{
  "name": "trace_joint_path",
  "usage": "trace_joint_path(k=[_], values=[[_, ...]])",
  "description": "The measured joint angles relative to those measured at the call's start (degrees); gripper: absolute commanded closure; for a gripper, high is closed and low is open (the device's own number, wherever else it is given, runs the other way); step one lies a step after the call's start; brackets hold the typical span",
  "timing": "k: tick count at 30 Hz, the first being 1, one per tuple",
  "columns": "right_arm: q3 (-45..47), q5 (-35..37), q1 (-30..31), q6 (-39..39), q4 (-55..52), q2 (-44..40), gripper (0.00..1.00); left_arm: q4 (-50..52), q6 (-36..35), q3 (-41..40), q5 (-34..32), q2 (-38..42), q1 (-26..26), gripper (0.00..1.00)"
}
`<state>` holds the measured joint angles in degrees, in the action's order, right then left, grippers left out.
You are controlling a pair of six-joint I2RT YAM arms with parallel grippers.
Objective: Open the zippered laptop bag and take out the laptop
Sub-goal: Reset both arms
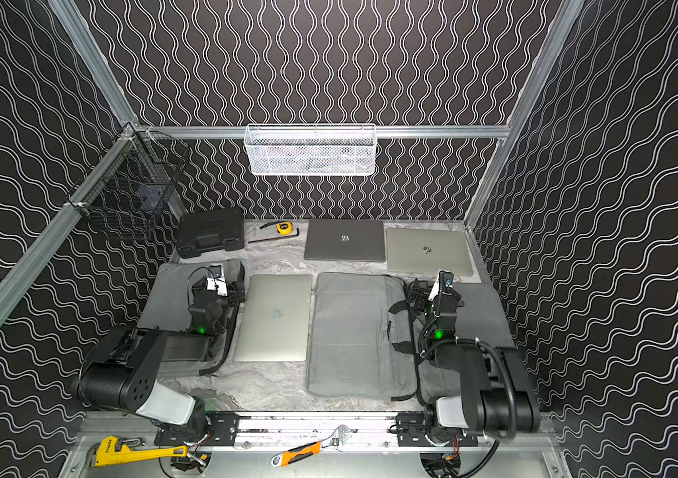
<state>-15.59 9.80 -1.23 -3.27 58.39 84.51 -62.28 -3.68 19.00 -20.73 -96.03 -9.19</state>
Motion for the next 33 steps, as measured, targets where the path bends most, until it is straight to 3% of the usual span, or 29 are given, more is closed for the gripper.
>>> trace_joint_path(k=[7, 27, 33], values=[[0.8, 0.0, -0.5, 1.0, 5.7, 3.7, 0.0, -0.9, -0.9, -0.1, -0.1, 0.0, -0.1, 0.01], [0.9, 0.2, -0.6, 1.4, 6.6, 3.7, 0.0, 0.7, -0.7, 0.9, 1.3, 0.0, 1.3, 0.01], [0.9, 0.2, -0.6, 1.4, 6.6, 3.7, 0.0, 2.4, -0.3, 1.7, 4.4, 0.2, 2.9, 0.01]])
